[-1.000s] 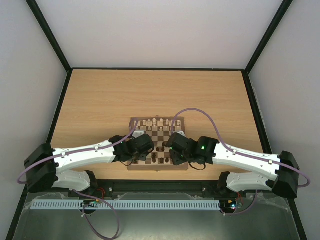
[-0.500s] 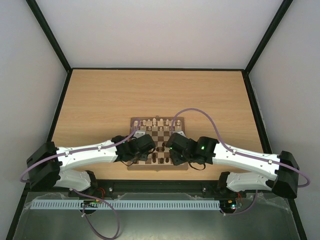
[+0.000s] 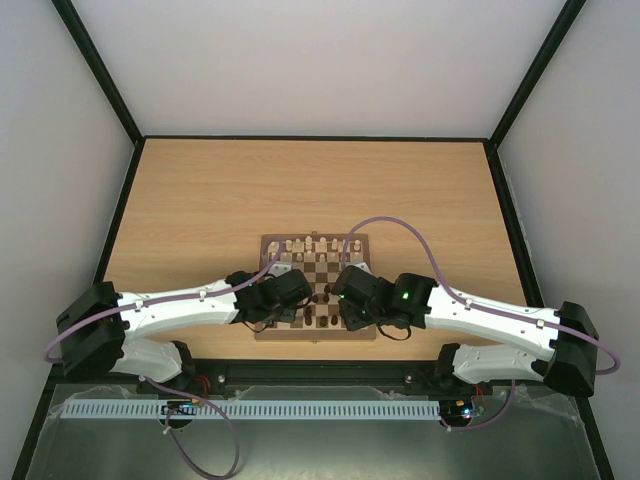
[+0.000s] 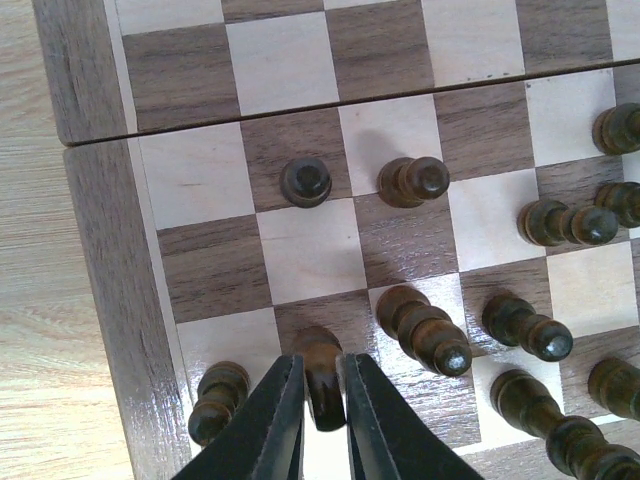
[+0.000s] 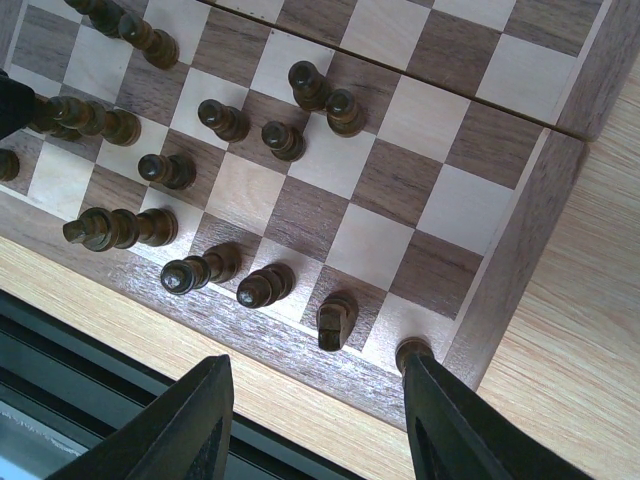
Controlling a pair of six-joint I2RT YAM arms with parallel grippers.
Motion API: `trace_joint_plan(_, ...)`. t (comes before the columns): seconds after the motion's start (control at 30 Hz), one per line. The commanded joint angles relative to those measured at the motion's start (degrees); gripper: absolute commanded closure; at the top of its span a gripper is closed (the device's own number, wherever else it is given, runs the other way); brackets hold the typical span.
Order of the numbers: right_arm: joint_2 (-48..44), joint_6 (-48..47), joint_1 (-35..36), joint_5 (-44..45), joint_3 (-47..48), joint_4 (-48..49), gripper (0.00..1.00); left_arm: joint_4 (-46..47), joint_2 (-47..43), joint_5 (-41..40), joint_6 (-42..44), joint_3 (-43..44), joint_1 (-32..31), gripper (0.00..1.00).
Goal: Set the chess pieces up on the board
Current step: Pick up the chess piece from the chessboard.
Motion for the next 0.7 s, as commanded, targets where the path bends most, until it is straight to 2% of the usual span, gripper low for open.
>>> trace_joint_plan(0.0,0.1,-0.8,0.6,-0.4,-0.9,-1.0,0.52,-0.8,0.7,0.1,-0.2,-0.4,-0.4,0.86)
trace_joint_plan(0.23,0.1,-0.9,0.5,-0.6,-0.9,-1.0,0.52,-1.3,0.6,0.4,-0.7,0.0,-0.8,0.94)
trace_joint_plan(0.67,-0.7,-1.1,0.6,-1.1,-1.1,-0.7,0.52,-3.9,0.8,-0.4,-3.5,1.2,-3.7,0.96)
